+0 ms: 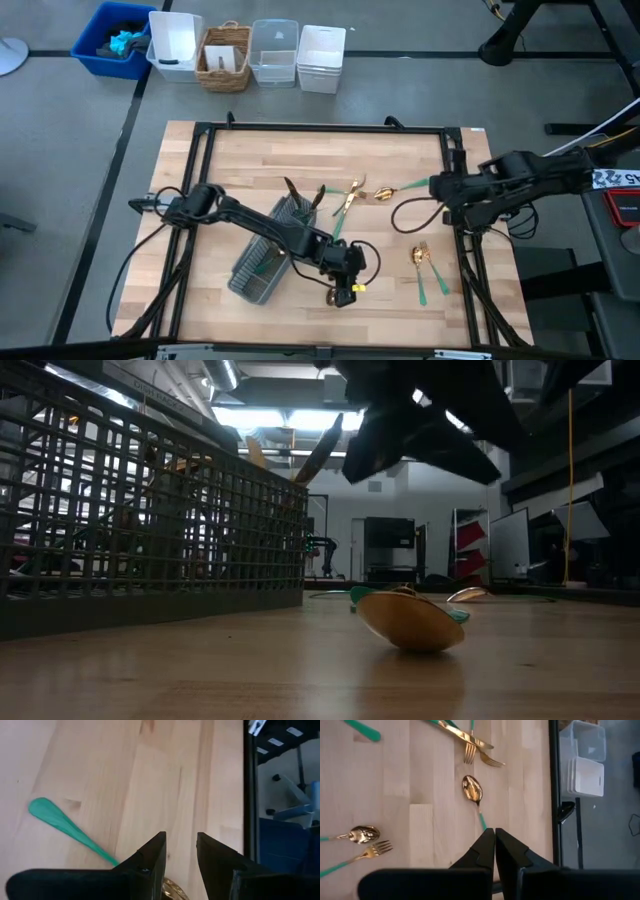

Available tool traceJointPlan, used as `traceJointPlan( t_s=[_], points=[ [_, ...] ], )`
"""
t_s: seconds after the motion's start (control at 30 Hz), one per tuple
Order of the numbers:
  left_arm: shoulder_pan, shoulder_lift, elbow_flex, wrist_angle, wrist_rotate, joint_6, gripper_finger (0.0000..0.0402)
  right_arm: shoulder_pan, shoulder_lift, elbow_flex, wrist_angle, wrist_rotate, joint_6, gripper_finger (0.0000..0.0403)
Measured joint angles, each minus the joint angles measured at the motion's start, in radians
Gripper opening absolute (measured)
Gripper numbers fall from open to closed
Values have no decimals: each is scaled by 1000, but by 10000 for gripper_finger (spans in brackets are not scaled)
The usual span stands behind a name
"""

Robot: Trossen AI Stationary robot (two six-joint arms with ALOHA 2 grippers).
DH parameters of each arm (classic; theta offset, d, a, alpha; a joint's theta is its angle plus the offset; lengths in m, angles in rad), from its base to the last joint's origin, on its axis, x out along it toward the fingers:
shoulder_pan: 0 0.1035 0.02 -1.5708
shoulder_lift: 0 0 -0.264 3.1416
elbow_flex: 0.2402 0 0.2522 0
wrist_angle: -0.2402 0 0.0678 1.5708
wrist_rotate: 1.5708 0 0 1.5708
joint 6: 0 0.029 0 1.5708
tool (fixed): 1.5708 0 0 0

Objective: Sort silverware
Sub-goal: Put the green spoon into the silverware basket

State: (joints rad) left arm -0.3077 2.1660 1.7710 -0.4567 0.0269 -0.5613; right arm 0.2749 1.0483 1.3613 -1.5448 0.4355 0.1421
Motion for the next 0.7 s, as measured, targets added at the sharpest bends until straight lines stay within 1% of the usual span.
traceJointPlan(
  t_s=[0.17,0.43,0.6,0.7],
  points=[
    [2,9,0,2,-22,11,100,0,-14,0,4,0,12,17],
    [-17,43,0,-2,-111,46,100,0,-11,0,10,-1,42,17],
    [-32,45,0,-77,-168,38,100,0,-11,-24,33,-2,44,17],
    [-38,46,0,-95,-200,1,100,0,-12,-44,33,-2,44,17]
  ],
)
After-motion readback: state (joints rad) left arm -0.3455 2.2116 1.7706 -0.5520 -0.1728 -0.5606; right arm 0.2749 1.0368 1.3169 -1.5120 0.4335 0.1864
